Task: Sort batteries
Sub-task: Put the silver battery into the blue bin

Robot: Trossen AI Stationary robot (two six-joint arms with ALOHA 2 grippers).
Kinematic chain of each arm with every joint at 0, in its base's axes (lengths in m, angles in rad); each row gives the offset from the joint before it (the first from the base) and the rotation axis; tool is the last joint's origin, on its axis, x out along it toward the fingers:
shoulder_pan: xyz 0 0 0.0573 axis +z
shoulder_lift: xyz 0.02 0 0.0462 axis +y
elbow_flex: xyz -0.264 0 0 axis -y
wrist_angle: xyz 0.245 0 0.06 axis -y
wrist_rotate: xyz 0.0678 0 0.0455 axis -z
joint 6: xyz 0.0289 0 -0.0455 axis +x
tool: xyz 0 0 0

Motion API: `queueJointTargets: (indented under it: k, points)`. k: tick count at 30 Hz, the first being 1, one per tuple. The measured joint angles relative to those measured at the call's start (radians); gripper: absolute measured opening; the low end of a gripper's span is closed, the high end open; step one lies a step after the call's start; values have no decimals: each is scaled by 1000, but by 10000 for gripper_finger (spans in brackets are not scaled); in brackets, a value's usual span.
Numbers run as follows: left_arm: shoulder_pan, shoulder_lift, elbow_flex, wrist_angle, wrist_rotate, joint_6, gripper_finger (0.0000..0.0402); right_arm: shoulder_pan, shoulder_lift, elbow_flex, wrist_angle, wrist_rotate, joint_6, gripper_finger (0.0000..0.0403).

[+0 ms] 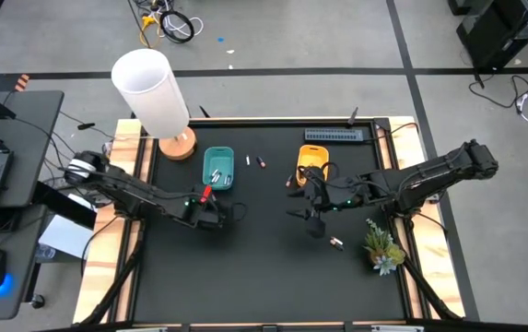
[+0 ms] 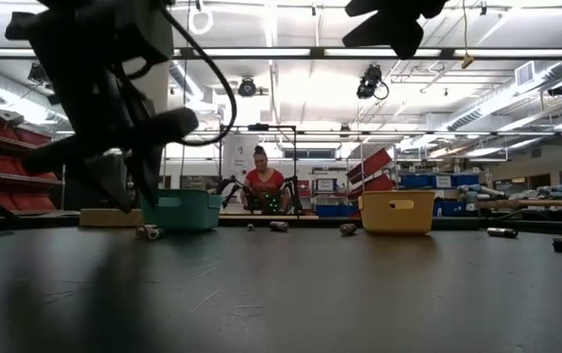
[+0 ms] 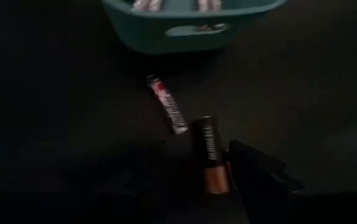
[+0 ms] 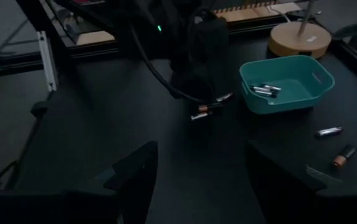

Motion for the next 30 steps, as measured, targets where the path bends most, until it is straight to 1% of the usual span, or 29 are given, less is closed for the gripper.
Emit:
queueJointTargets:
  k: [5,9,16,19,21,25,30]
  points:
    - [6,46,0,-7,-5,-105,237,12,0,0,3,-4,16,247]
    - [8,75,0,1,-20,-145,253,25,0,0,3,-5,17,247]
    - [22,95,0,-9,-111,-207,250,27,-1,1,4,-5,37,247]
    - [49,95,0,-23,-123,-207,249,28,-1,1,5,-5,40,247]
    - [69,102,0,-17,-112,-203,248,28,-1,1,5,-5,40,247]
    - [97,115,0,-6,-43,-180,239,28,-1,1,5,-5,40,246]
    - [103,127,1,-6,-5,-143,213,28,-2,2,9,-5,26,238]
